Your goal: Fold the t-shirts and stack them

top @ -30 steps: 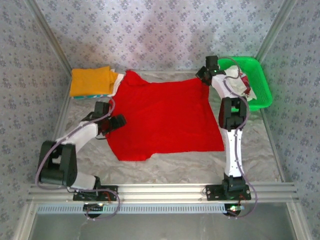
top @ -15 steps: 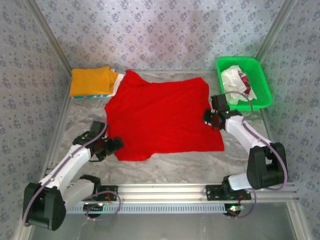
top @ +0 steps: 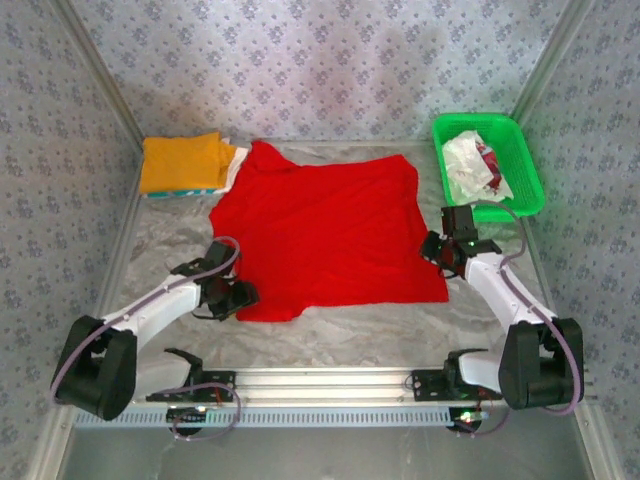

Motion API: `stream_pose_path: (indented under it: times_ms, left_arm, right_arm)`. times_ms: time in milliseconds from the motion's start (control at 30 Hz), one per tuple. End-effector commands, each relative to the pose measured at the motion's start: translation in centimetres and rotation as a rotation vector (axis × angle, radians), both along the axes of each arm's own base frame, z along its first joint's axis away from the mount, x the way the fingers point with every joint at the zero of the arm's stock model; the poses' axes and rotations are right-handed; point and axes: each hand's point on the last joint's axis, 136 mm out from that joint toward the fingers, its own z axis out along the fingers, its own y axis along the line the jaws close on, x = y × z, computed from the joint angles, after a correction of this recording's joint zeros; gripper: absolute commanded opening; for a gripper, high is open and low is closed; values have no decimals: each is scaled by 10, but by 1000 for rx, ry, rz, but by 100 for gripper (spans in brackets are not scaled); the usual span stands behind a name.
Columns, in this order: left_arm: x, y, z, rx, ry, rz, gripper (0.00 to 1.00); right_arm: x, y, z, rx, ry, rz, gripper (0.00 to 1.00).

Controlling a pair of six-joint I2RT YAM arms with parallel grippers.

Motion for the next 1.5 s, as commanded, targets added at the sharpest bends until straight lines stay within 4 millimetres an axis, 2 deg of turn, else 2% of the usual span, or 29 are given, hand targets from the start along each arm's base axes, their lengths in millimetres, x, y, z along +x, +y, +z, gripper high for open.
stream_pose_path:
  times_ms: [0, 100, 167, 267, 400, 467, 533, 600, 667, 767, 867, 1000, 1067, 1167, 1233, 1333, 1400, 1467]
  left_arm:
    - [17, -6, 17, -22, -83, -5, 32]
    - [31, -9, 32, -18, -140, -22, 8]
    - [43, -11, 43, -24, -171, -26, 0]
    - [73, -17, 64, -51, -230, -36, 0]
    - [124, -39, 93, -71, -286, -113, 0]
    - [148, -50, 98, -60, -276, -159, 0]
    - [169, -59, 99, -53, -265, -196, 10]
    - [185, -68, 99, -59, -258, -218, 40]
    - [191, -75, 105, -77, -270, -231, 45]
    - [187, -74, 119, -71, -322, -226, 53]
    - [168, -55, 121, -24, -333, -192, 53]
    - [131, -32, 100, -14, -289, -134, 49]
    - [114, -31, 86, -31, -261, -126, 49]
    - [95, -42, 65, -75, -215, -135, 49]
    - [90, -55, 56, -102, -207, -160, 51]
    - [90, -73, 46, -116, -200, -196, 57]
    - [93, -77, 36, -88, -188, -212, 62]
    - [96, -77, 28, -73, -174, -217, 62]
  right_arm:
    - [4, 0, -1, 16, -15, 5, 27]
    - [5, -2, -5, 18, -5, -3, 27]
    - [5, -4, -6, 19, -7, -9, 27]
    - [7, -6, -6, 17, -10, -13, 27]
    - [8, -8, -11, 22, -7, -19, 27]
    - [8, -8, -13, 25, -2, -19, 28]
    - [7, -8, -16, 29, 3, -19, 28]
    - [7, -9, -17, 32, 3, -22, 28]
    - [6, -9, -19, 34, 6, -24, 29]
    - [4, -10, -22, 31, 16, -22, 29]
    - [5, -12, -24, 27, 21, -21, 29]
    - [7, -11, -26, 31, 28, -9, 30]
    - [8, -10, -28, 37, 33, -5, 30]
    - [9, -9, -28, 42, 32, -5, 30]
    - [10, -8, -28, 47, 33, -1, 30]
    - [10, -7, -28, 51, 33, 0, 30]
    - [10, -7, -27, 57, 30, 0, 30]
    - [9, -7, -25, 58, 25, 1, 30]
